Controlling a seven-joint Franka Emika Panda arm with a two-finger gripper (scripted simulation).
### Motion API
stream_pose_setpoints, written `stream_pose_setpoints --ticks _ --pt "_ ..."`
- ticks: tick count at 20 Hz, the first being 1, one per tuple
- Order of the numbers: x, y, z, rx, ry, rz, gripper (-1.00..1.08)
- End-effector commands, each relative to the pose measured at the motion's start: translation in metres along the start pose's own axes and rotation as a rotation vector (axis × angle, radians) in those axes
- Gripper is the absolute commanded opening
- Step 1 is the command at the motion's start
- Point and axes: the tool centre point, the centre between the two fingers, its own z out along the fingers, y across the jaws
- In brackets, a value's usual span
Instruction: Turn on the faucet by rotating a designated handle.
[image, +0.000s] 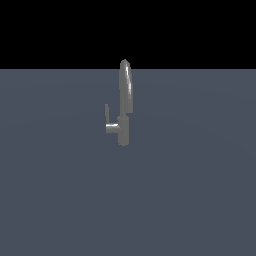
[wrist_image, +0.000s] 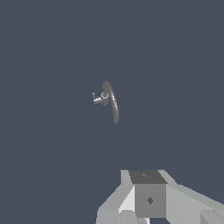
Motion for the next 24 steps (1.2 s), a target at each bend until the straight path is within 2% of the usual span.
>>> stream_pose_setpoints --ticks 1,13,24 --pt "0.003 -0.011 -0.01 -0.022 0.047 0.057 -1.0" --pt "0.026 -0.082 -0.028 -0.134 0.26 0.323 -1.0" --pt "0.063 -0.149 0.011 -0.234 0.406 0.53 -1.0"
